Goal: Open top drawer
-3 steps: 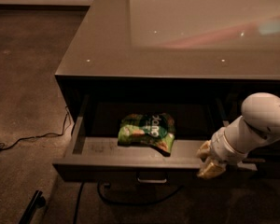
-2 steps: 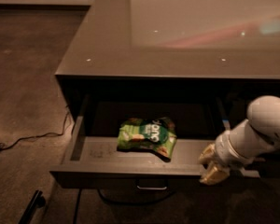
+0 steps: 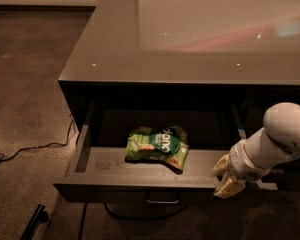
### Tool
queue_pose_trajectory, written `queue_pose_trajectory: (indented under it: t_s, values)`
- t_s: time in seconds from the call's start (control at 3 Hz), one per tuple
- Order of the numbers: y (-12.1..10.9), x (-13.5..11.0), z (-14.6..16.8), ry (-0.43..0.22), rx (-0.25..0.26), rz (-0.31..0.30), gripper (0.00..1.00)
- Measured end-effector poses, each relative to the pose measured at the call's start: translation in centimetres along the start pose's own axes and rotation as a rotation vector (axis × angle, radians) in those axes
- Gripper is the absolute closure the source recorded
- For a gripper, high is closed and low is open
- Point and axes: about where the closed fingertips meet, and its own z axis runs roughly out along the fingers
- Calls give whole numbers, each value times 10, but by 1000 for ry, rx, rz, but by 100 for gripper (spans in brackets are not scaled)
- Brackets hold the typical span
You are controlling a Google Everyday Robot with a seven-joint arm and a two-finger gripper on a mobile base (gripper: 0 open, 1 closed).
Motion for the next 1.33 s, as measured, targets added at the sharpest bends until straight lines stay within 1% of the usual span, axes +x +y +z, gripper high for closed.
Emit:
queue_pose_trajectory:
  t_s: [0.67, 1.0, 1.33]
  values:
    - [0, 0, 0, 0, 0, 0, 15]
    - [0, 0, 0, 0, 0, 0, 0]
    - [0, 0, 0, 0, 0, 0, 0]
